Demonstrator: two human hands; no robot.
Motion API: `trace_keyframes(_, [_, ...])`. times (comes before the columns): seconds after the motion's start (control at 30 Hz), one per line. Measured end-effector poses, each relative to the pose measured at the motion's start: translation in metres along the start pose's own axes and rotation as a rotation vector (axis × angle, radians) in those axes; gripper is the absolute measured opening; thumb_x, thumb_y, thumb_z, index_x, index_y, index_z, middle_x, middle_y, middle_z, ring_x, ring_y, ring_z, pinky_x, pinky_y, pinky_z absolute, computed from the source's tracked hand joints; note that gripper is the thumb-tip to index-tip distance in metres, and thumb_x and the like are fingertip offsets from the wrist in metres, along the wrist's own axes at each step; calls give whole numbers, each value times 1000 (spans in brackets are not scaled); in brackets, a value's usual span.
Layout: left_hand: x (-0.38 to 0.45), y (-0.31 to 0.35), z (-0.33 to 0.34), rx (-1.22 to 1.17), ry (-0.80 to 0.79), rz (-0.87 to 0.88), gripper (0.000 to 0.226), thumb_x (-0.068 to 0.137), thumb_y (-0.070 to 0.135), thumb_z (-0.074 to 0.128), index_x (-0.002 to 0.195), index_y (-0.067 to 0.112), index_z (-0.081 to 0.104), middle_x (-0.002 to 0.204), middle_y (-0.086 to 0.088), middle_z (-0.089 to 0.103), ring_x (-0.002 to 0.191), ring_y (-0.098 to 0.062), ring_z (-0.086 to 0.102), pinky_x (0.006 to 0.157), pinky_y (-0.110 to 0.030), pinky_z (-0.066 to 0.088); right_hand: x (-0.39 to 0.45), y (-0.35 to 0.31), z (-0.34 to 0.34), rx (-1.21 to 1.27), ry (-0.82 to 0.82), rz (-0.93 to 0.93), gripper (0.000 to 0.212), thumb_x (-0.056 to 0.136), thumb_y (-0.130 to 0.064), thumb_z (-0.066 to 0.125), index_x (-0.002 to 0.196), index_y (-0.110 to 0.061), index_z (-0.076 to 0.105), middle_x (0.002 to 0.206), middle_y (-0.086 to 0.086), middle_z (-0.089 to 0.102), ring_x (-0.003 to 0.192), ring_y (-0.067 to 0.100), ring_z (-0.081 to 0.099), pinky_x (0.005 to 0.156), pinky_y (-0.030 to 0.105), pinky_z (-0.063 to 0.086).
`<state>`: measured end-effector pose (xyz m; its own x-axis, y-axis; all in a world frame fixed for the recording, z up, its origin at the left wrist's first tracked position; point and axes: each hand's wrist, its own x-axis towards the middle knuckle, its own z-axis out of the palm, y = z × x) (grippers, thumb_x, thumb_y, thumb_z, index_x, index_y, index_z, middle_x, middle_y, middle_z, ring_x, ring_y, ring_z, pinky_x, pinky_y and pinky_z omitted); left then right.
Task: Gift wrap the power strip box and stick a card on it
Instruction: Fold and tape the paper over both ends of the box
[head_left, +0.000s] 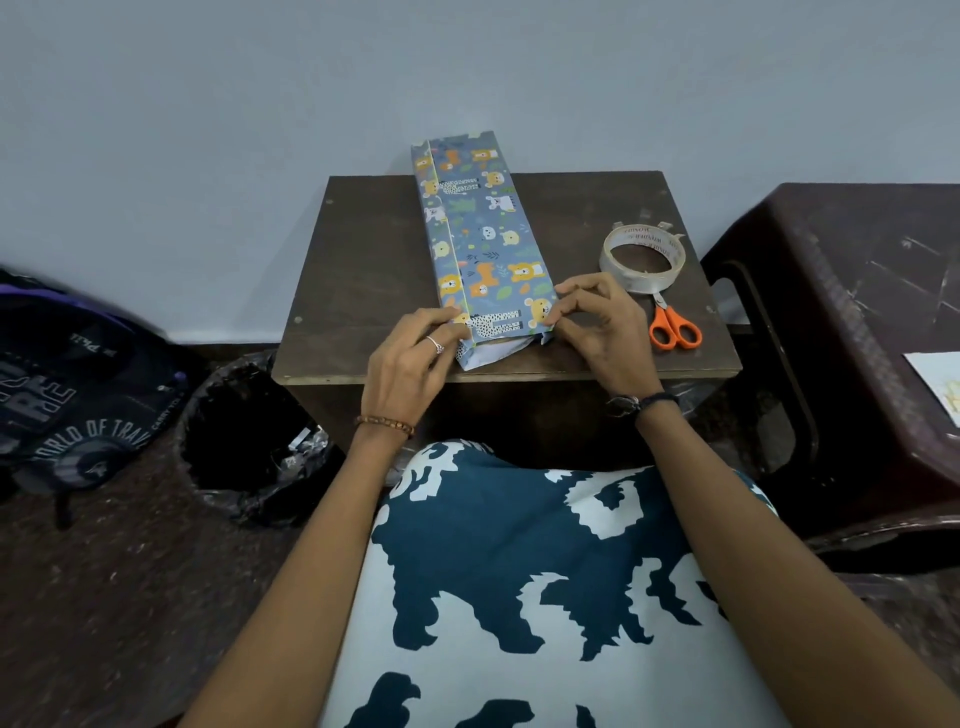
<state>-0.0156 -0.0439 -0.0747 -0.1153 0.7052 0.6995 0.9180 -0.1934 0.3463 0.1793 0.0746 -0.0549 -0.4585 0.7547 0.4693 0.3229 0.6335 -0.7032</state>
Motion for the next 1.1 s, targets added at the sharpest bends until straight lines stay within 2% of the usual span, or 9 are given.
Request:
trace_keyframes(0.17, [3,0,0,27,-1,43,12,87,7,57,90,6,69,100,-10,67,94,-17,56,79,-29,51,-1,-2,-7,7,-83,-21,11,82,-1,66,87,-8,73,108,13,58,99,4,52,80,4,44])
trace_keyframes(0.23, [4,1,-1,27,-3,55,11,87,7,56,89,7,67,99,-9,66,95,-16,56,79,-28,50,-2,-3,-9,31,-124,-11,13,85,0,63,91,-5,72,114,14,55,106,7,51,80,3,46])
trace_keyframes(0.33, [4,-1,-1,43,-17,81,11,88,7,55,91,8,65,98,-8,65,95,-16,56,77,-29,51,-2,-3,-12,20,-172,-36,14,87,-3,61,96,-4,71,121,13,53,111,9,51,85,9,49])
trace_keyframes(0.47, [6,-8,-2,46,-47,139,12,89,8,53,95,10,63,99,-9,64,94,-20,59,74,-36,56,-3,-2,-14,-18,-177,-79,14,87,-7,63,98,-6,71,122,10,55,106,10,56,86,20,52])
trace_keyframes(0.53, [8,-10,-3,27,-74,166,14,90,9,51,99,14,60,102,-8,60,93,-22,60,71,-36,57,-2,-2,-13,-65,-176,-104,14,87,-8,62,98,-7,70,121,8,56,103,7,56,85,20,52])
trace_keyframes(0.6, [10,-12,-6,13,-115,177,15,89,11,50,100,18,56,106,-4,52,93,-22,60,68,-35,57,-1,-4,-12,-52,-169,-87,16,86,-9,63,103,-8,63,120,3,56,99,3,56,83,17,53])
trace_keyframes(0.73, [14,-19,-7,-13,-177,192,16,88,12,51,102,20,54,111,-2,45,92,-18,55,61,-36,56,1,-7,-8,-44,-140,-35,27,86,-12,63,111,-15,52,114,-12,57,88,7,62,76,32,57])
trace_keyframes(0.93, [8,-26,-7,-87,-252,140,13,88,21,56,100,17,58,121,-5,43,105,-22,58,72,-43,57,-1,-3,-2,-132,-131,-90,18,85,-14,61,101,-19,54,112,-4,63,93,13,65,71,44,55])
trace_keyframes(1.1, [2,-19,-10,-91,-236,78,26,85,37,59,100,17,59,123,-1,42,111,-19,56,77,-41,57,-1,-4,-8,-137,-158,-117,13,84,-4,58,91,-12,65,119,-2,63,102,15,62,78,42,53])
